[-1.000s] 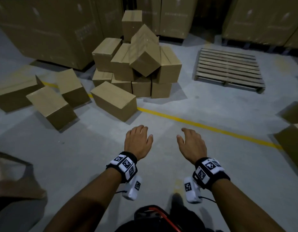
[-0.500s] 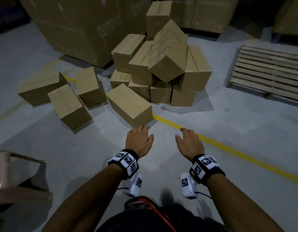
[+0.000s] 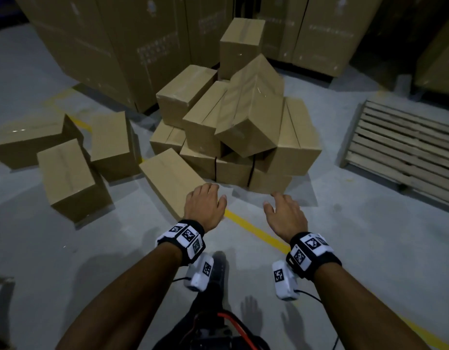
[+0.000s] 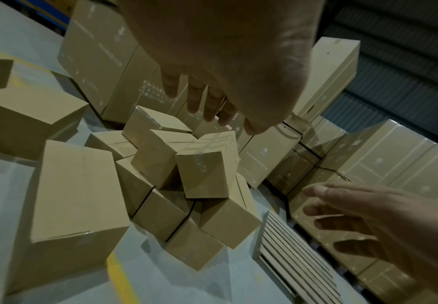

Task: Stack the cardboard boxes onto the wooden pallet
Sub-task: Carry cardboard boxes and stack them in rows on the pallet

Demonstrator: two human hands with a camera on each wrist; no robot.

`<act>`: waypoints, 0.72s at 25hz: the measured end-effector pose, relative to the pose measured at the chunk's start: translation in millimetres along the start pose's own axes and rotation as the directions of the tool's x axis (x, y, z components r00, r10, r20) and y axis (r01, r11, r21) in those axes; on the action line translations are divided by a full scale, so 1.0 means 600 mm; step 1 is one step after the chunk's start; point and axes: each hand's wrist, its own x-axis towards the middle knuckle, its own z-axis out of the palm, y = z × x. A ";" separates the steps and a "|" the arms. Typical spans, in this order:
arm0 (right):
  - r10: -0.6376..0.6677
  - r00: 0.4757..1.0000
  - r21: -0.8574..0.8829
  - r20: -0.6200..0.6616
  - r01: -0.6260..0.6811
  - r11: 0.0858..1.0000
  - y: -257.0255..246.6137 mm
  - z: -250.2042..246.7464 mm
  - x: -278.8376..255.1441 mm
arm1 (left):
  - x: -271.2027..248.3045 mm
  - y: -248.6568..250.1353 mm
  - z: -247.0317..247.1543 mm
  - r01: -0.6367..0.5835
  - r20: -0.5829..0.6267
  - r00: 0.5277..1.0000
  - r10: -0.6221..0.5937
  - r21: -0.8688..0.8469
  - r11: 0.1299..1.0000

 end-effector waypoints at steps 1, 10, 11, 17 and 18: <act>0.004 1.000 -0.014 -0.004 -0.004 1.000 -0.006 -0.007 0.053 | 0.055 -0.006 0.002 0.013 0.002 1.000 -0.013 -0.010 1.000; 0.033 0.999 0.020 -0.006 -0.033 0.999 -0.071 -0.107 0.432 | 0.484 -0.006 -0.052 0.099 0.116 0.990 -0.081 -0.165 0.981; 0.026 1.000 0.026 -0.010 -0.025 0.999 -0.076 -0.120 0.467 | 0.527 -0.004 -0.057 0.096 0.115 0.990 -0.076 -0.185 0.978; 0.016 1.000 0.057 -0.003 -0.016 0.998 -0.084 -0.181 0.685 | 0.735 0.016 -0.047 0.217 0.165 0.971 -0.172 -0.313 0.925; 0.013 1.000 0.057 0.012 -0.014 0.998 -0.081 -0.187 0.730 | 0.768 0.019 -0.038 0.232 0.168 0.968 -0.186 -0.322 0.918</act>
